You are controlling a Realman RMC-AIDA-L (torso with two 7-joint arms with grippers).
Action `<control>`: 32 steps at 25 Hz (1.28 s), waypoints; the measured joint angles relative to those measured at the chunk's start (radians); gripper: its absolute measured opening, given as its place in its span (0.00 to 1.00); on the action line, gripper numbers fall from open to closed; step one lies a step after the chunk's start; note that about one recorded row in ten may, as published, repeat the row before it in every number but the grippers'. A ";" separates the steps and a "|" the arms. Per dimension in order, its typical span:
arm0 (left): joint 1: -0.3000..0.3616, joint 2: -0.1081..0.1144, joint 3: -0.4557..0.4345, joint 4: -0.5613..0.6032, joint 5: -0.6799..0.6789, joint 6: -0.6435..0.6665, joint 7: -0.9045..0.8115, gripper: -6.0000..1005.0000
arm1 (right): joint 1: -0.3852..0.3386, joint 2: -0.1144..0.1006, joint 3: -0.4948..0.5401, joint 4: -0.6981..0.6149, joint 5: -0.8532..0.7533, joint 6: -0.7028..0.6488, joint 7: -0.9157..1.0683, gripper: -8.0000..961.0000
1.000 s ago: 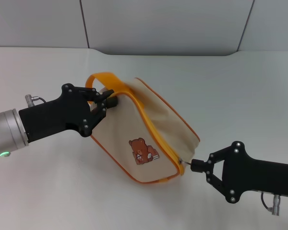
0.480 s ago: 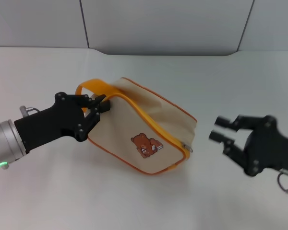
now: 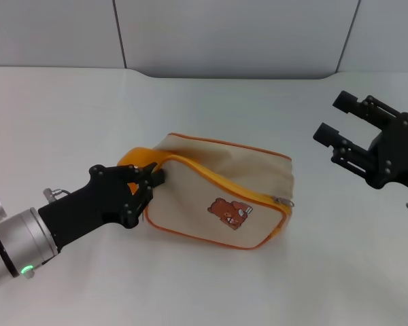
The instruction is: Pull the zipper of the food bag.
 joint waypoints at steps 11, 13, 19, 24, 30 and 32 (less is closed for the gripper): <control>0.055 0.016 -0.002 0.114 0.004 0.203 -0.128 0.23 | 0.019 -0.015 -0.026 -0.004 -0.009 0.057 0.067 0.88; 0.059 0.031 0.022 0.210 0.018 0.294 -0.279 0.26 | 0.020 -0.034 -0.081 -0.018 -0.011 0.032 0.100 0.88; 0.002 0.087 0.154 0.282 0.064 0.440 -0.498 0.47 | 0.021 -0.118 -0.313 -0.085 -0.012 -0.118 0.210 0.88; -0.015 0.086 0.196 0.327 0.133 0.479 -0.546 0.66 | 0.017 -0.141 -0.354 -0.124 -0.070 -0.173 0.267 0.88; -0.012 0.079 0.192 0.333 0.147 0.479 -0.539 0.82 | 0.017 -0.136 -0.355 -0.132 -0.106 -0.170 0.280 0.88; -0.011 0.079 0.191 0.333 0.147 0.481 -0.538 0.82 | 0.016 -0.135 -0.354 -0.132 -0.106 -0.170 0.281 0.88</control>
